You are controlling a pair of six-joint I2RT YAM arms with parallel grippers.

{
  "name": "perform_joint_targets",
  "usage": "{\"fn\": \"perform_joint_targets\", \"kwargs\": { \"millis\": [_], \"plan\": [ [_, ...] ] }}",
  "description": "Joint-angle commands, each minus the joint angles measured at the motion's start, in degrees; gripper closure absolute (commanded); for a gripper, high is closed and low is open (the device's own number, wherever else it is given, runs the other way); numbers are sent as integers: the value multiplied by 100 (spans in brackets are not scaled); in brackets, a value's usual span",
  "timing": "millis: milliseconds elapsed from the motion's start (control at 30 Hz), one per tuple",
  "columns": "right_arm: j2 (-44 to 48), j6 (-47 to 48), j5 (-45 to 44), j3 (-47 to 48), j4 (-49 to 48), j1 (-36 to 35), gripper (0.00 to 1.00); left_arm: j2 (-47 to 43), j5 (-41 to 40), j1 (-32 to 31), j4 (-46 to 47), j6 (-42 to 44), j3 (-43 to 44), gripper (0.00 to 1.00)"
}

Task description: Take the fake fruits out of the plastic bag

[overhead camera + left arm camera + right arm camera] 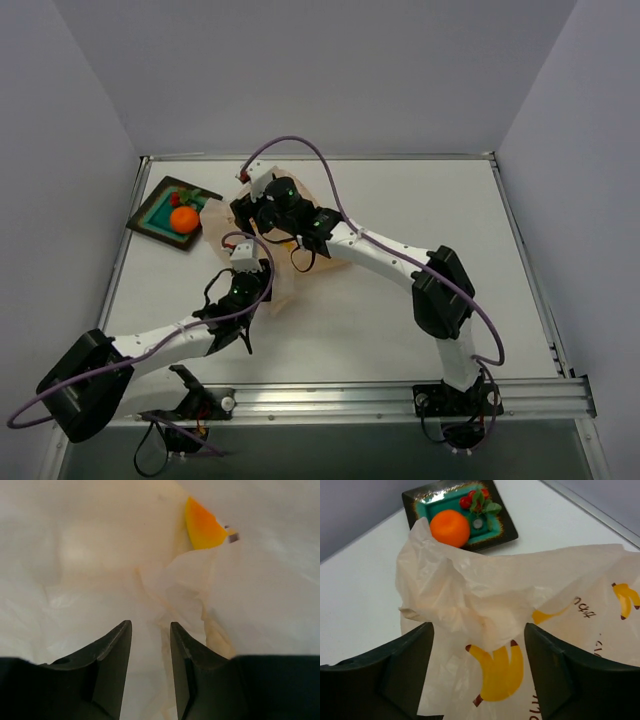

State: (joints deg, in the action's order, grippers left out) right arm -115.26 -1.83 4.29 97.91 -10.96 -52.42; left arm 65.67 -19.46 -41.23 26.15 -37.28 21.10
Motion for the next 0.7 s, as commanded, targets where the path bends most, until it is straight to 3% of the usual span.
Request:
{"fn": "perform_joint_targets", "kwargs": {
  "millis": [0, 167, 367, 667],
  "plan": [
    [970, -371, -121, -148, -337, 13, 26, 437, -234, 89, 856, 141, 131, 65],
    [2031, -766, 71, -1281, -336, 460, 23, 991, 108, 265, 1339, -69, 79, 65],
    [2676, -1285, 711, -2476, -389, 1620, 14, 983, 285, 309, 1428, -297, 17, 65],
    [1044, -1566, 756, -2207, -468, 2771, 9, 957, 732, 660, 1428, -315, 183, 66]
  ]
}}
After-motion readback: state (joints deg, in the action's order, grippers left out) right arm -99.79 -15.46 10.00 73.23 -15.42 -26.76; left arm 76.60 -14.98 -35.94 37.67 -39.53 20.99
